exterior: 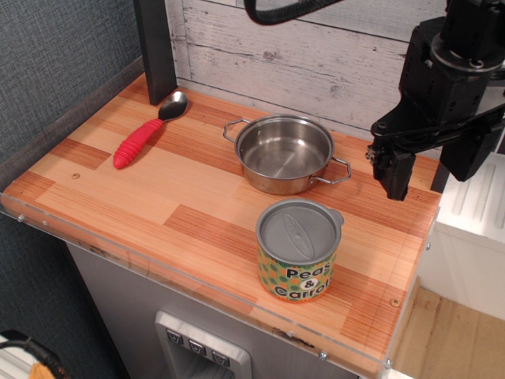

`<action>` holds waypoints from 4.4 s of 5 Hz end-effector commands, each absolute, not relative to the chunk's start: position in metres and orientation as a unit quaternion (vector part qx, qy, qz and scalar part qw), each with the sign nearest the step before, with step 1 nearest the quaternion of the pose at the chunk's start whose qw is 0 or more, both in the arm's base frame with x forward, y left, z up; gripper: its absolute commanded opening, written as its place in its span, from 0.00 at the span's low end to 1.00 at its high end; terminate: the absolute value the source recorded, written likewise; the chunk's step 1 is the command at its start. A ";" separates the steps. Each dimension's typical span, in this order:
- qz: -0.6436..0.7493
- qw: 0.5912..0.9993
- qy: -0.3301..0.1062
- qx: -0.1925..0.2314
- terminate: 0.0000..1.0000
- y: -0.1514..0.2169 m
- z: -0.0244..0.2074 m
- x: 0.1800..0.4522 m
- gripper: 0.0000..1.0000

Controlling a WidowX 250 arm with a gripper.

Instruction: Move the silver pot on the far edge of the table.

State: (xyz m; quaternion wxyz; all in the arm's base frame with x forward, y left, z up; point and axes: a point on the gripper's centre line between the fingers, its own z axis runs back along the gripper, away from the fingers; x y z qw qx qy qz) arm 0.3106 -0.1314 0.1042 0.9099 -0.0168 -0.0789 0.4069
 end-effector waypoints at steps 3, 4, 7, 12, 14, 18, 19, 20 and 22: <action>0.406 0.909 -0.095 -0.009 0.00 -0.095 0.116 0.313 1.00; 0.440 0.892 -0.100 0.002 0.00 -0.069 0.119 0.312 1.00; 0.550 0.829 -0.099 0.022 0.00 0.008 0.080 0.316 1.00; 0.540 0.838 -0.077 -0.021 0.00 0.041 0.023 0.331 1.00; 0.510 0.856 -0.075 -0.035 0.00 0.042 0.024 0.327 0.00; 0.579 0.810 -0.088 -0.021 0.00 0.068 0.071 0.288 0.00; 0.596 0.801 -0.063 -0.004 0.00 0.083 0.064 0.258 0.00; 0.602 0.796 -0.059 -0.012 0.00 0.088 0.062 0.236 0.00; 0.620 0.784 -0.045 0.011 0.00 0.107 0.041 0.212 0.00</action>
